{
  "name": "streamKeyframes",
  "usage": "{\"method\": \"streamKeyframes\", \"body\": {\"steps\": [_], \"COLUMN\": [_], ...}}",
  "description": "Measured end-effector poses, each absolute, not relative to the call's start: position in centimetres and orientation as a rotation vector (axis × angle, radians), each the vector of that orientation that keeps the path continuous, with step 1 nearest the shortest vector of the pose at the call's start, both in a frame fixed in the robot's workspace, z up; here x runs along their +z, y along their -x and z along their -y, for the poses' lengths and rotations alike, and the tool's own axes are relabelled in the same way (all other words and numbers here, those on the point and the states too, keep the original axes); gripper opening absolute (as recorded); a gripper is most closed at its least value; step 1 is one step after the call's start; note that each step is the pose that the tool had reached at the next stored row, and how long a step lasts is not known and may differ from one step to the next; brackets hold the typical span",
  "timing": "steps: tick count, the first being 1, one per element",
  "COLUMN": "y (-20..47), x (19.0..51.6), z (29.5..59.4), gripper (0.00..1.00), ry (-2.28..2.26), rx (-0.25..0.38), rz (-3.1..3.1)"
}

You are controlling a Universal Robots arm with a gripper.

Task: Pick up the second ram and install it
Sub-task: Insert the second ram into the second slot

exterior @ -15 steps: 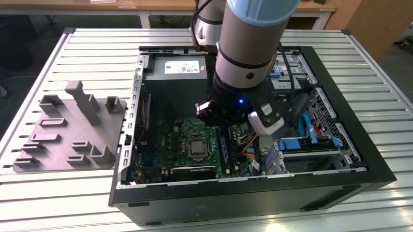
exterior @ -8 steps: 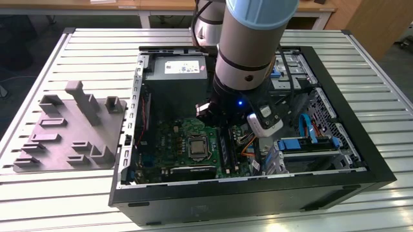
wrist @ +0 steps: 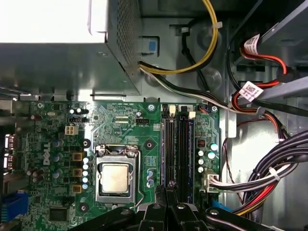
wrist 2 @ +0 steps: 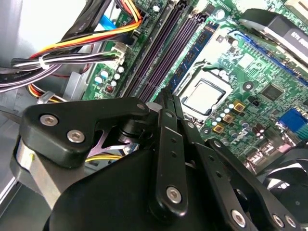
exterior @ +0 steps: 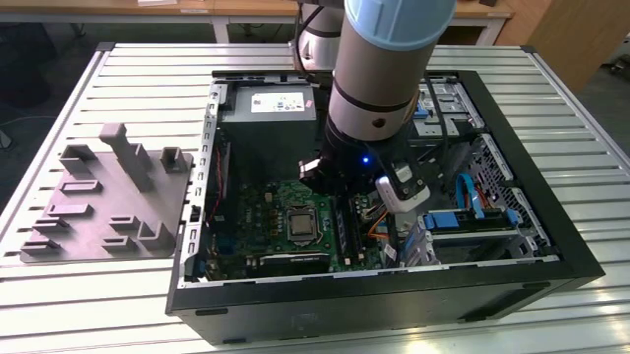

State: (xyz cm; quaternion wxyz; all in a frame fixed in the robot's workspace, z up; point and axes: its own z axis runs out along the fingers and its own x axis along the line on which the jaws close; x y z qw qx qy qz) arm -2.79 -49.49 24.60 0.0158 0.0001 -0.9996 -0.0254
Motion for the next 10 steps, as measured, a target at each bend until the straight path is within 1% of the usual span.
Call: {"method": "streamKeyframes", "body": {"steps": [10], "y": [2.36], "x": [24.24], "z": [49.5], "gripper": [0.11], "ry": [0.021], "rx": [-0.079], "rz": [3.109]}}
